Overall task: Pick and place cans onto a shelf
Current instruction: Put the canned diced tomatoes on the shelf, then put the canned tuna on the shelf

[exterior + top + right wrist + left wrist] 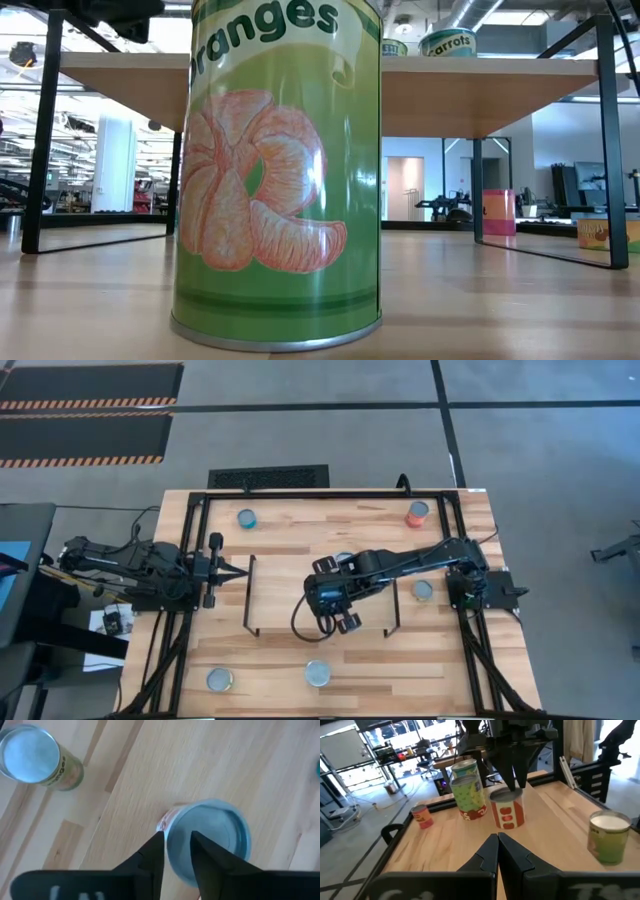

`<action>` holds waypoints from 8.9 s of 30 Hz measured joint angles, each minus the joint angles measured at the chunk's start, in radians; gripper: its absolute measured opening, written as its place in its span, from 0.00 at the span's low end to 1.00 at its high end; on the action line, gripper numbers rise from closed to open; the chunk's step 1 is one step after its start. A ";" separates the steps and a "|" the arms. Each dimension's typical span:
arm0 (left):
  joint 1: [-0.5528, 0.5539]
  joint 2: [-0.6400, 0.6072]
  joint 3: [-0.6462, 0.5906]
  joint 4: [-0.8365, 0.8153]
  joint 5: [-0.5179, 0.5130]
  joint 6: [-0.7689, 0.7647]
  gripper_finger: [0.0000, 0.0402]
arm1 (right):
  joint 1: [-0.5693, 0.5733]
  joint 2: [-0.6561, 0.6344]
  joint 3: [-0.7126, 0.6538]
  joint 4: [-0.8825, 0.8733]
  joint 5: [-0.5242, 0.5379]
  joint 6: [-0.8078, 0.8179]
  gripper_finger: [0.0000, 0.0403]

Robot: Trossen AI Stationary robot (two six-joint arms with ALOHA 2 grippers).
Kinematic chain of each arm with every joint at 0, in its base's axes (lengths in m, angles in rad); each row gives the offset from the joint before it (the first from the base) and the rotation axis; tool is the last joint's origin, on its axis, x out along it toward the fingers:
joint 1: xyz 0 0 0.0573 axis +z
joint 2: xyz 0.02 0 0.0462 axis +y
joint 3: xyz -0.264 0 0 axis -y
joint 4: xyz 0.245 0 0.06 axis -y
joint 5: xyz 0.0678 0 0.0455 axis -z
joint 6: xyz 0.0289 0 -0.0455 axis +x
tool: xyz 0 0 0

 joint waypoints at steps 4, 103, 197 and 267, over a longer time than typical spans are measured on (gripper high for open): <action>0.000 0.028 0.000 0.047 -0.005 -0.005 0.00 | 0.029 -0.060 -0.001 0.067 0.014 -0.057 0.25; 0.109 1.139 0.849 -0.366 -0.053 -0.156 0.01 | 0.306 -1.372 -1.562 1.180 0.306 0.132 0.01; 1.026 0.723 0.449 -0.501 0.173 0.185 0.00 | 0.305 -1.353 -1.610 1.255 0.306 0.131 0.01; 1.083 1.149 0.321 -0.283 0.067 0.474 0.18 | 0.305 -1.353 -1.611 1.261 0.302 0.102 0.01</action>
